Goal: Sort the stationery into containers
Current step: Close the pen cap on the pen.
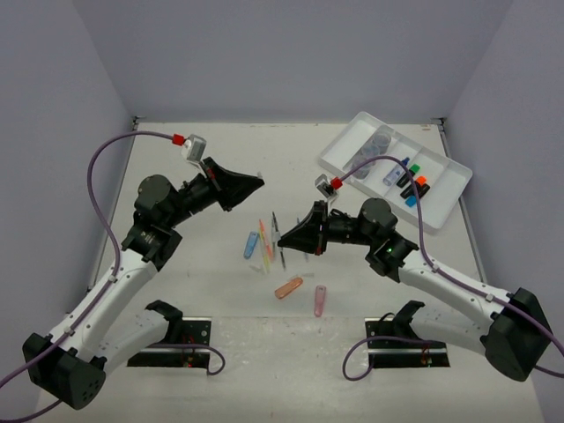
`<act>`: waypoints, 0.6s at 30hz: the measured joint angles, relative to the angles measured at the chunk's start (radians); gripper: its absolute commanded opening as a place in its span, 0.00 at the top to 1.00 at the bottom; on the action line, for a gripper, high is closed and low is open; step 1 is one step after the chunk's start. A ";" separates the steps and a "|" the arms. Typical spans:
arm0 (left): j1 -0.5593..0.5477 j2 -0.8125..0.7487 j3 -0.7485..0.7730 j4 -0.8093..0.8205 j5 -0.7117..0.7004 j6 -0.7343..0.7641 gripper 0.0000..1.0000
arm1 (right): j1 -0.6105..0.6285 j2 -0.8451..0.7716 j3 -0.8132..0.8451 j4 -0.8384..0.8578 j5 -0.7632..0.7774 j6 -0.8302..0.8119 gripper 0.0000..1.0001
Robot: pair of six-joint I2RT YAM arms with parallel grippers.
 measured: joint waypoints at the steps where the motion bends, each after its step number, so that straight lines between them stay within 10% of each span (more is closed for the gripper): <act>1: 0.000 0.001 -0.013 0.022 0.011 -0.010 1.00 | 0.006 0.000 0.000 -0.002 0.013 -0.001 1.00; 18: -0.038 0.031 -0.086 0.180 0.083 -0.116 1.00 | 0.041 -0.001 0.070 -0.186 0.190 -0.059 1.00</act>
